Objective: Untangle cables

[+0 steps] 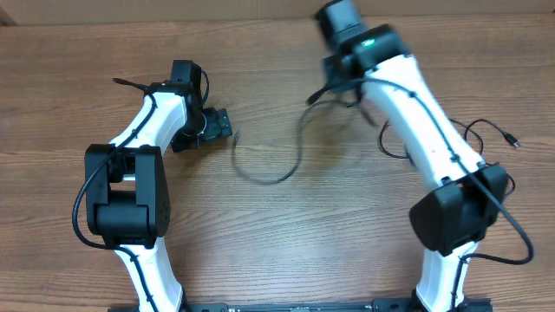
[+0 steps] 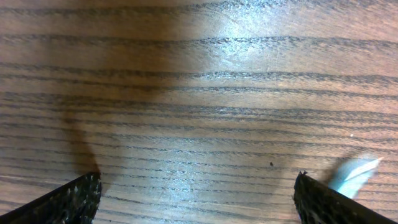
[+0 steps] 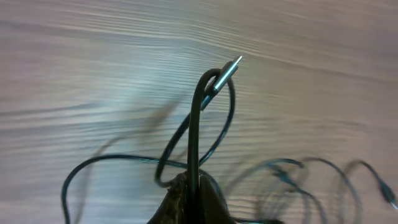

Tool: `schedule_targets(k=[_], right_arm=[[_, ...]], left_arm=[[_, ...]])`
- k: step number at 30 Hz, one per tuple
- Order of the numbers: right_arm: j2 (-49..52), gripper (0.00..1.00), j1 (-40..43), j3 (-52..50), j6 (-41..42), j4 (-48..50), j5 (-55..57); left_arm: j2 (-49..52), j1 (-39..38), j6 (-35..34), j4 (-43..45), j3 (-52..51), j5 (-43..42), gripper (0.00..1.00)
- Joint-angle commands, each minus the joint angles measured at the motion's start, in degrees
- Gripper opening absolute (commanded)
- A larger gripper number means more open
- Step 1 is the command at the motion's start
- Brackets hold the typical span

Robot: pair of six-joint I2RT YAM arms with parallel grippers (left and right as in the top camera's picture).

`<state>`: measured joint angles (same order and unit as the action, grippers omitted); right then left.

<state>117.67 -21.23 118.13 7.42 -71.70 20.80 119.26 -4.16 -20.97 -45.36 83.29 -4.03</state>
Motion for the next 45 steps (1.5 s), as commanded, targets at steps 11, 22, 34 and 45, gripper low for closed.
schedule_targets(k=[11, 22, 34, 45], right_arm=[[-4.44, 0.04, 17.59, 7.15, -0.17, -2.67, 0.42], [-2.34, 0.57, 19.82, -0.33, -0.2, -6.62, -11.47], [-2.34, 1.0, 19.74, -4.55, 0.0, -2.03, -14.47], [-2.34, 1.0, 19.76, -4.55, 0.0, 1.42, -21.11]], left_arm=[[2.19, -0.35, 0.66, 0.46, -0.96, -1.75, 0.99], [2.19, -0.35, 0.66, 0.46, -0.96, -1.75, 1.0], [2.19, -0.35, 0.66, 0.46, -0.96, -1.75, 1.0], [2.19, -0.37, 0.66, 0.46, -0.96, -1.75, 1.0]])
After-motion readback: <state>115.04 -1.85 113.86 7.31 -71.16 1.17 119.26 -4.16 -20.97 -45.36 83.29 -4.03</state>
